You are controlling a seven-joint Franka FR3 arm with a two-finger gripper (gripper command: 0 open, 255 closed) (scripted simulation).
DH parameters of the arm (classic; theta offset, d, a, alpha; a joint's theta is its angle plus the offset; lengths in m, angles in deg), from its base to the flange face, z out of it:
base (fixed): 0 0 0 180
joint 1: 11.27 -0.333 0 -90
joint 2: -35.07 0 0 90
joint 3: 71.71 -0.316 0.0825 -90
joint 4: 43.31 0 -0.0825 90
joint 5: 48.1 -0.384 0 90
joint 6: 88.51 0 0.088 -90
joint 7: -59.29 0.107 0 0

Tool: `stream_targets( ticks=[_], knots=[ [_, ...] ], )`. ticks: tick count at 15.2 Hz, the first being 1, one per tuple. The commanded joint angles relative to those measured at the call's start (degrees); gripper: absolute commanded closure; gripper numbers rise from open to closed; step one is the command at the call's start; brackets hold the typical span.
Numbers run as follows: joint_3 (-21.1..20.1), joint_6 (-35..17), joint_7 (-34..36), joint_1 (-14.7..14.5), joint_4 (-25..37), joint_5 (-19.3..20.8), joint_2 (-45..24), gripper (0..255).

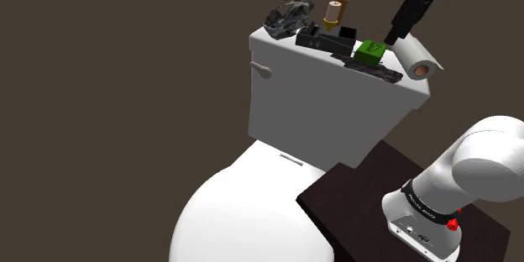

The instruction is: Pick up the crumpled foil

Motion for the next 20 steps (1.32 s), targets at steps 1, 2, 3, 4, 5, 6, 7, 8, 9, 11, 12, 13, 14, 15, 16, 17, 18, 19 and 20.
stream_targets(
  ticks=[1, 2, 3, 4, 5, 6, 7, 8, 9, 11, 12, 13, 14, 15, 16, 17, 18, 19, 20],
  knots=[
    [0.0, 0.0, 0.0, 0.0, 0.0, 0.0, 0.0, 0],
    [0.2, -0.5, -1.3, -0.4, 1.8, 0.4, -2.6, 0],
    [0.4, -0.9, -2.6, -0.9, 3.7, 0.9, -5.2, 0],
    [0.6, -1.3, -3.9, -1.3, 5.7, 1.2, -7.7, 0],
    [0.7, -1.5, -5.1, -1.7, 7.7, 1.6, -10.3, 0],
    [0.8, -1.7, -6.4, -2.1, 9.8, 1.9, -12.8, 0],
    [0.9, -1.8, -7.6, -2.5, 12.0, 2.3, -15.3, 0],
    [1.0, -1.9, -8.8, -2.9, 14.2, 2.6, -17.8, 0],
    [1.0, -1.8, -10.0, -3.3, 16.5, 2.8, -20.3, 0],
    [0.9, -1.5, -12.4, -4.0, 21.3, 3.4, -25.2, 0],
    [0.8, -1.3, -13.5, -4.3, 23.8, 3.6, -27.7, 0],
    [0.7, -0.9, -14.7, -4.6, 26.4, 3.9, -30.1, 0],
    [0.6, -0.5, -15.8, -4.9, 29.1, 4.2, -32.6, 0],
    [0.4, 0.0, -16.9, -5.2, 31.9, 4.4, -35.1, 0],
    [0.3, 0.5, -18.0, -5.5, 34.7, 4.7, -37.6, 0],
    [0.0, 1.2, -19.0, -5.8, 37.7, 5.0, -40.1, 0],
    [-0.2, 1.9, -20.1, -6.1, 40.8, 5.3, -42.7, 0],
    [-0.5, 2.7, -21.1, -6.3, 44.1, 5.6, -45.3, 0],
    [-0.8, 3.6, -22.1, -6.6, 47.5, 6.0, -48.0, 0]
  ],
)
